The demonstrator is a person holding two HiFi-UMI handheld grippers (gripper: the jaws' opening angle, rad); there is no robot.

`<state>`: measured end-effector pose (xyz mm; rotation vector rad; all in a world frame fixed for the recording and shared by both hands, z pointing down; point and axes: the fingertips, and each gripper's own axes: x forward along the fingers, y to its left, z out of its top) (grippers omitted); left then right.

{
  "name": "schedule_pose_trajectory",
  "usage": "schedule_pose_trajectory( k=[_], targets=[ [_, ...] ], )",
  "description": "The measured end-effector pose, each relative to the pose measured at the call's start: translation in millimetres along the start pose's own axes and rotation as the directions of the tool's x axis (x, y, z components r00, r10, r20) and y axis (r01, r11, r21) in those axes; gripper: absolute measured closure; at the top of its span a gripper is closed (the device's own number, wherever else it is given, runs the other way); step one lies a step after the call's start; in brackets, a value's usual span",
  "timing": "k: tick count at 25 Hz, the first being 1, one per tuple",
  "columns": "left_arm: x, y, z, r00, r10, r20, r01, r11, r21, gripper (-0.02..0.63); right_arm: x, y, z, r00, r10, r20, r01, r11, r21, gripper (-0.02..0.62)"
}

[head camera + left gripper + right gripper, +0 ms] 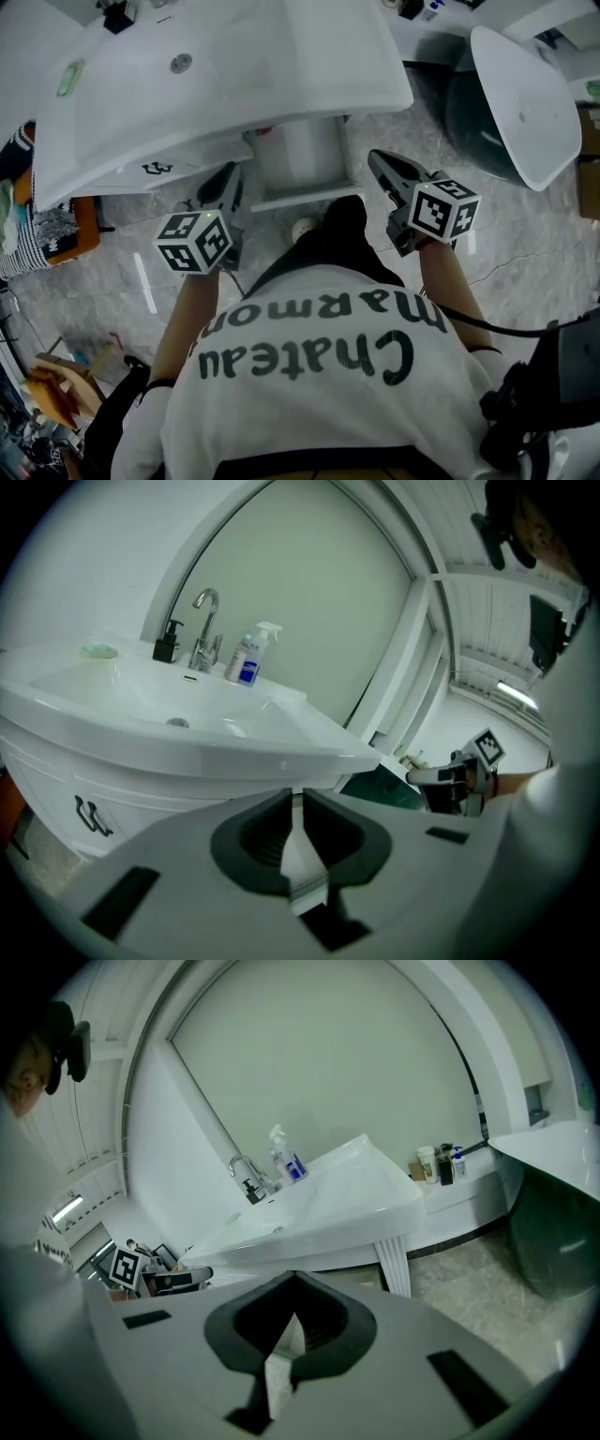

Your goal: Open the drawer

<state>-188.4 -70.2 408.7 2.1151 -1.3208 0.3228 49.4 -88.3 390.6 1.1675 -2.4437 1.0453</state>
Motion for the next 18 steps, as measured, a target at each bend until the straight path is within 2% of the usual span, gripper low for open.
schedule_pose_trajectory(
  k=[18],
  targets=[
    [6.1,3.0,-3.0,1.0,-0.005,-0.016,0.005,1.0,-0.007,0.565,1.8,-2.1,-1.4,1.0,-0.007,-0.019,0.007,1.0,-0.006,0.592]
  ],
)
